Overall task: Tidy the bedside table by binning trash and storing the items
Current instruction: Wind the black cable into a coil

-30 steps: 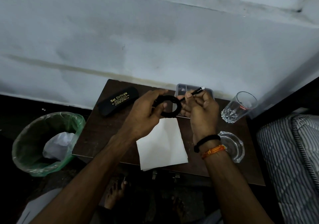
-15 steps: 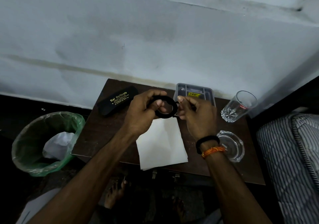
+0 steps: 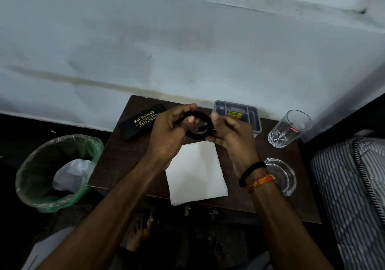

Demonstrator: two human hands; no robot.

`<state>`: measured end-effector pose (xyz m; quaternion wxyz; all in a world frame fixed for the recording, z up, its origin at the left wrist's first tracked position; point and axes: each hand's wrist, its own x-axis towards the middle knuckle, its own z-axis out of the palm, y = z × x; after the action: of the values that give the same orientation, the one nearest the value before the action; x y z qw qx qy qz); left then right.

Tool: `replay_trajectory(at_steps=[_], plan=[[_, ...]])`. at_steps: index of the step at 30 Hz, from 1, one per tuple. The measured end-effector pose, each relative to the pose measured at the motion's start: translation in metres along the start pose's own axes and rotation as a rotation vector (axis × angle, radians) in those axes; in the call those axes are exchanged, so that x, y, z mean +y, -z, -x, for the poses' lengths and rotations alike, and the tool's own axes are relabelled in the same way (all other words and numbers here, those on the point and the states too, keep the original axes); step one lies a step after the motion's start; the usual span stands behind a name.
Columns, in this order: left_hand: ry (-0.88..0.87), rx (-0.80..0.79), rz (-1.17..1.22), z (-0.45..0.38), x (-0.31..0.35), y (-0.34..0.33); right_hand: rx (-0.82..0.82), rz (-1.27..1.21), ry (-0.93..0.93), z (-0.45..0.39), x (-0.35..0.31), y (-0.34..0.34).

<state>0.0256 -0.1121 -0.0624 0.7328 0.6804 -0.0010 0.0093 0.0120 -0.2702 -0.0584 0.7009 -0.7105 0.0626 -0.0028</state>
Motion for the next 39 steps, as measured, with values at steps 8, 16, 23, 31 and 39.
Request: replay_trajectory(at_steps=[8, 16, 23, 31, 39], plan=[[-0.058, -0.038, -0.191, -0.005, -0.012, 0.009, 0.011, -0.072, -0.071, 0.004, -0.005, -0.007], [-0.085, -0.121, -0.255, -0.005, -0.006, 0.005, 0.048, -0.225, -0.115, 0.005, -0.009, -0.006], [-0.029, -0.13, -0.214, -0.004, -0.004, 0.005, 0.041, -0.349, -0.075, 0.005, -0.011, -0.009], [-0.124, -0.055, -0.331, -0.007, -0.01, 0.011, 0.004, 0.065, 0.023, 0.004, -0.009, -0.01], [-0.111, -0.064, -0.427, -0.006, -0.018, 0.014, -0.137, 0.206, -0.052, 0.003, -0.001, -0.011]])
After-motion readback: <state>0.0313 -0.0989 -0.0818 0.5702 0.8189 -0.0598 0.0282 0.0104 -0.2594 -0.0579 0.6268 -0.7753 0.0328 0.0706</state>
